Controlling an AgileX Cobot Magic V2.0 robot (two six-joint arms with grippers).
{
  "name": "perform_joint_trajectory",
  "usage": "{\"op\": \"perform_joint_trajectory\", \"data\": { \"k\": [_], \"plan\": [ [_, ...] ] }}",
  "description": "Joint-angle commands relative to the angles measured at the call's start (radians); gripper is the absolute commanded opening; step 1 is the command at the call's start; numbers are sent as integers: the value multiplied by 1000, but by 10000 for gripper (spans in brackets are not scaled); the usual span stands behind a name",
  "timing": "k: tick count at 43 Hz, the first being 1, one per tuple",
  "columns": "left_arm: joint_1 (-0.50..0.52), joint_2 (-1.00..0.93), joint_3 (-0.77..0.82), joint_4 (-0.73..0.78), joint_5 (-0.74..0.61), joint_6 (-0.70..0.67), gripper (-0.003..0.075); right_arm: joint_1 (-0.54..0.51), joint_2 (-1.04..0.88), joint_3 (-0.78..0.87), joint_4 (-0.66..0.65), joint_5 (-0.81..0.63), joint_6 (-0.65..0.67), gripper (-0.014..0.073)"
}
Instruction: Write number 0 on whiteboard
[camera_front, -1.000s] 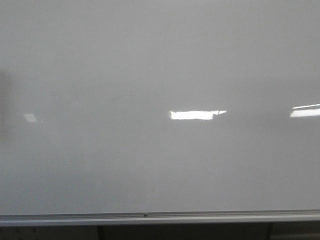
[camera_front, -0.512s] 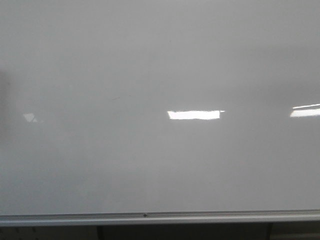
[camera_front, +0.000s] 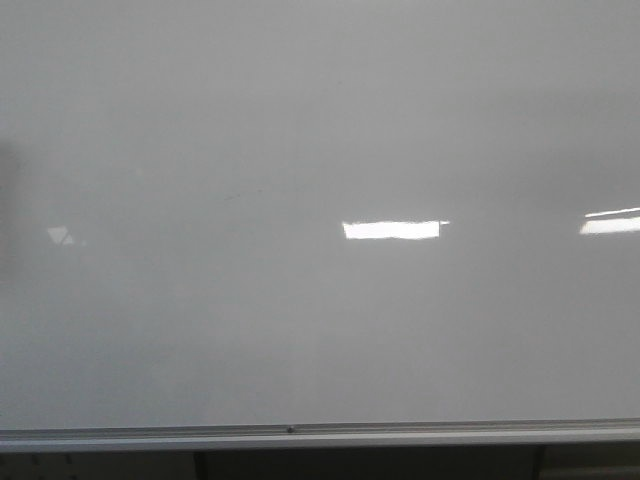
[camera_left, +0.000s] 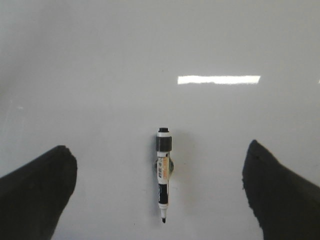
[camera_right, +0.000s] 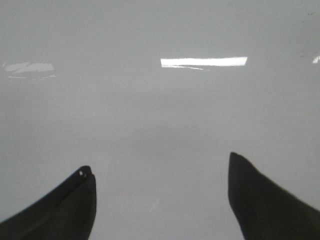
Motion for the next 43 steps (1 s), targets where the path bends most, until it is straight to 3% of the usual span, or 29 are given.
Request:
{"op": "perform_joint_trajectory", "data": {
  "k": [1,14,26,43],
  "plan": [
    [-5,106,-26,-26,-87,-10,618,2,14,-35,-11,-90,-1,575],
    [-5,481,-26,-49,-288,-10,618,2,14,-35,-11,-90,-1,575],
    [-5,791,-26,-49,-595,-10,618,2,14,-35,-11,-89,-1,575],
    [-5,1075,-36,-49,-818,-10,618,2,14,-35,-11,-87,-1,573]
  ]
}}
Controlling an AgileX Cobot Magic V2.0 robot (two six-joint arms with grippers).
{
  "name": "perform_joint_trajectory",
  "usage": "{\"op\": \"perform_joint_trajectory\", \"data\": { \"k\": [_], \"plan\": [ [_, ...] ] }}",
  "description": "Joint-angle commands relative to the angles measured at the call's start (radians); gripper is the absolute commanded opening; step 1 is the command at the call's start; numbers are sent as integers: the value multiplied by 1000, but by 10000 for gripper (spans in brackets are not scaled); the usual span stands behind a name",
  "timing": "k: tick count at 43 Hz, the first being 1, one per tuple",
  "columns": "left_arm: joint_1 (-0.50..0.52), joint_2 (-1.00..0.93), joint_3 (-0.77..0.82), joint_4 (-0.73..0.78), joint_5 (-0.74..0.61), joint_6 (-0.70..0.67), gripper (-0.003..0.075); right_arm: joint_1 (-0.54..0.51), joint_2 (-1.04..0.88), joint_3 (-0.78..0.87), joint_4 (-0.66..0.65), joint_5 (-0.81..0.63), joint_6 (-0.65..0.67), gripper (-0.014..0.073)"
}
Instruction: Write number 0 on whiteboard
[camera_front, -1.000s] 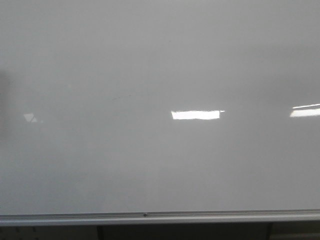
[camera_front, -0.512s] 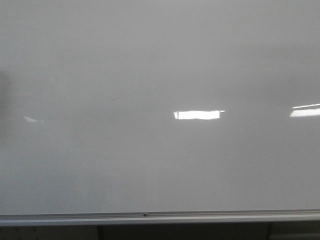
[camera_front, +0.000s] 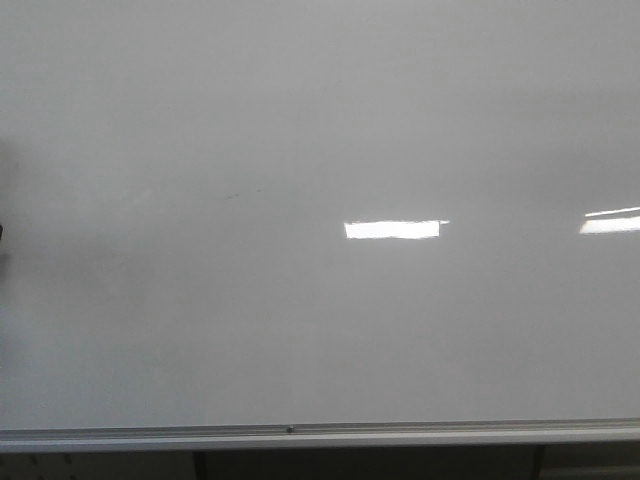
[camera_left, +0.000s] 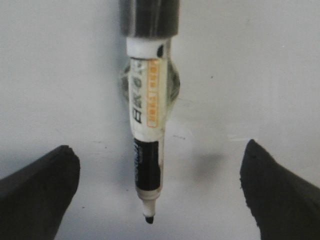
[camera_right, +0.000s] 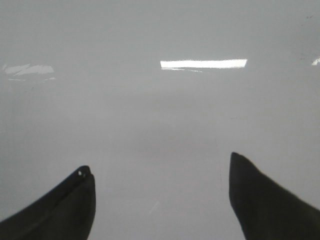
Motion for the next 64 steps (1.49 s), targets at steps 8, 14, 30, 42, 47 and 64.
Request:
{"op": "perform_joint_trajectory", "data": {
  "k": [8,14,30,42,47,64],
  "plan": [
    [-5,60,-28,-8,-204,-10,618,2,14,-35,-11,-82,-1,573],
    [-5,80,-28,-8,-209,-10,618,2,14,-35,-11,-81,-1,574],
    [-5,89,-28,1,-259,-10,236,2,14,-35,-11,-78,-1,574],
    [-5,86,-28,1,-217,-12,-19,2,14,-35,-11,-77,-1,574],
    [-35,46,-28,2,-58,-17,-19,2,14,-35,-11,-77,-1,574],
    [-315,-88,-219,-2,654,35,-17,15,186,-128,2,48,-1,574]
  ]
}}
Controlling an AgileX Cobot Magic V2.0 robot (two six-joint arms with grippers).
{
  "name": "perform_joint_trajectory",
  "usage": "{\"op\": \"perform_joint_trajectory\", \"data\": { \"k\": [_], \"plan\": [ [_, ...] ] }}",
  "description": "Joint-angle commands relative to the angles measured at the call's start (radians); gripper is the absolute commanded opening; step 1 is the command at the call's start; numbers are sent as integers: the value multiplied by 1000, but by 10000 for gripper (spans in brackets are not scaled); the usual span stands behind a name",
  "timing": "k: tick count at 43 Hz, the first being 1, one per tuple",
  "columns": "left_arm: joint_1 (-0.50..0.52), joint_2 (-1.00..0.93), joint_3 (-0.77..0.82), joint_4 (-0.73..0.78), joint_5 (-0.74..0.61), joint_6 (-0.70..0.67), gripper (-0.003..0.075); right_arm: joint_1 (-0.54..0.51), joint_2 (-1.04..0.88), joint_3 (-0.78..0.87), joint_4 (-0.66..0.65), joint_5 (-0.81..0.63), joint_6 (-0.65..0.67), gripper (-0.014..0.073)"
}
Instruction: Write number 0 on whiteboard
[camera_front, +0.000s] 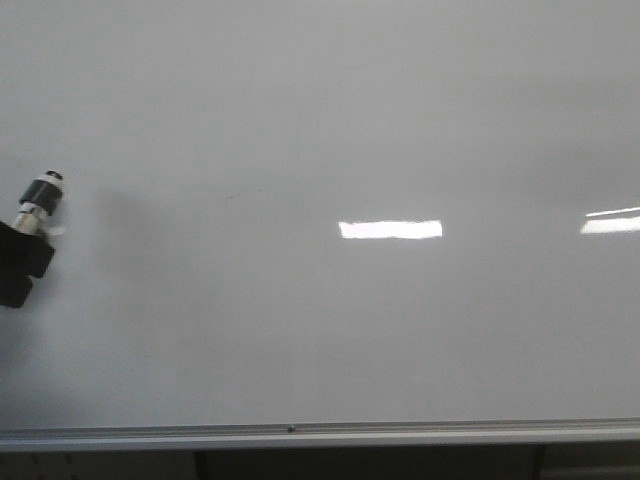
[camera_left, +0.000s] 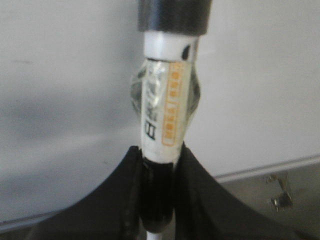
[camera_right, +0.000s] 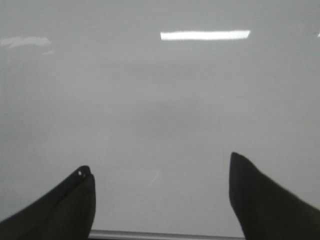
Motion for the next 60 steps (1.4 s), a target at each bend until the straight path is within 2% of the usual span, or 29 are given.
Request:
{"op": "perform_joint_trajectory", "data": {
  "k": [1,5,9,13,19,21,29,33,41,60],
  "plan": [
    [-87,-53,-100,-15,197,62,-17,12,69,-80,4,-9,-1,574],
    [-173,-57,-172,-129,368,234,-17,29,137,-128,17,55,-6,574],
    [-248,-57,-238,-344,513,477,-18,53,199,-184,58,123,-44,574],
    [-292,-57,-291,-551,634,661,-18,82,262,-239,130,192,-122,572],
    [-307,-57,-337,-779,790,894,-19,117,341,-318,326,319,-291,572],
    [-307,-57,-346,-849,852,959,-19,119,365,-337,428,364,-363,572],
    [-307,-57,-362,-971,1081,1131,-19,119,472,-378,736,563,-612,572],
    [-307,-57,-362,-985,1129,1154,-19,119,555,-383,858,673,-698,572],
    [-307,-57,-362,-993,1129,1166,-19,125,679,-383,1010,760,-813,572],
    [-307,-57,-362,-996,1129,1168,-19,341,840,-383,1025,690,-839,569]
  ]
}}
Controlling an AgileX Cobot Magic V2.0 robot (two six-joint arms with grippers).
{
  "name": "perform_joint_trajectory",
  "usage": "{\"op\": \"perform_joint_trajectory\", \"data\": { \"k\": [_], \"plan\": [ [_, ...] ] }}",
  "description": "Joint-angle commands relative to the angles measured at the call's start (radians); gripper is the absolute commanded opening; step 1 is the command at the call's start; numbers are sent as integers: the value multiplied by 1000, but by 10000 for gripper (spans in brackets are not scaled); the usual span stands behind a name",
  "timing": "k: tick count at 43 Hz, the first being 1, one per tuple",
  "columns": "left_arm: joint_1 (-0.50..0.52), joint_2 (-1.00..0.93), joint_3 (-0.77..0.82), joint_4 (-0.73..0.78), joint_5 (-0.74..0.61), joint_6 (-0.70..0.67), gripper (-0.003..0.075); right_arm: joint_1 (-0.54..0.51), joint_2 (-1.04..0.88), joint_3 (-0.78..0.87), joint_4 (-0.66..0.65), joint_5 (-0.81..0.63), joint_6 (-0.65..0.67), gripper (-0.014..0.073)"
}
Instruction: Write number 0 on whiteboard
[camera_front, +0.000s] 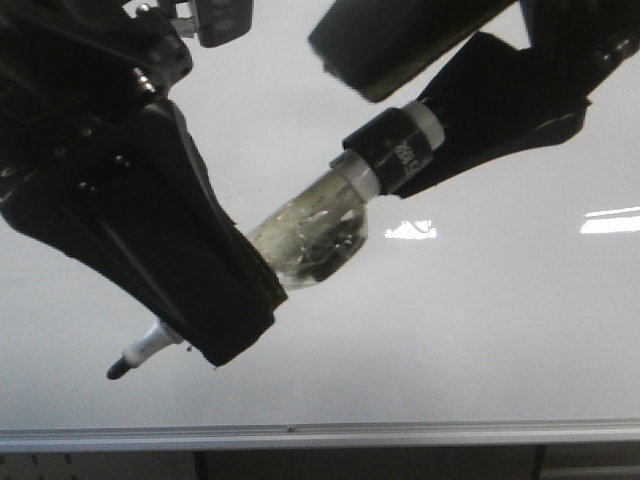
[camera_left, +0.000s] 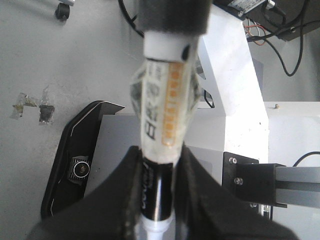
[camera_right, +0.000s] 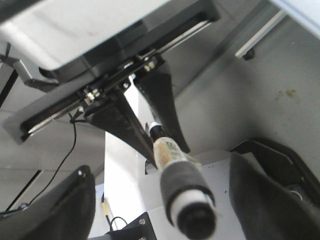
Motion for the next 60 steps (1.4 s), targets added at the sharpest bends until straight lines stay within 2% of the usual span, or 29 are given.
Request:
{"op": "perform_joint_trajectory", "data": {
  "k": [1,5,9,16,22,26,29,32,36,39,41,43,48,60],
  "plan": [
    [-7,-40,-29,-68,72,1,-19,22,-4,-34,71,7,-16,566],
    [-7,-40,-29,-68,72,1,-19,28,4,-34,75,-2,-16,508],
    [-7,-40,-29,-68,70,1,-19,28,5,-34,75,-2,-16,393],
    [-7,-40,-29,-75,63,1,-19,28,5,-34,75,-2,-16,115],
    [-7,-40,-29,-88,62,1,-14,28,5,-34,75,9,-16,-72],
    [-7,-40,-29,-88,60,1,41,28,5,-34,75,14,-16,-69],
    [-7,-40,-29,-92,60,1,131,28,4,-34,75,14,-17,-69],
    [-7,-40,-29,-97,55,1,267,28,4,-34,75,18,-27,-69],
    [-7,-40,-29,-98,33,1,496,28,4,-34,74,33,-27,-69],
    [-7,-40,-29,-98,22,1,624,27,4,-34,74,55,-27,-67],
    [-7,-40,-29,-98,17,1,670,27,3,-34,71,71,-27,-67],
    [-7,-40,-29,-98,15,1,692,27,2,-34,61,84,-26,-67],
    [-7,-40,-29,-98,15,1,693,27,-21,-32,-2,106,25,-67],
    [-7,-40,-29,-98,15,1,692,-10,-155,-23,-402,105,327,-67]
  ]
}}
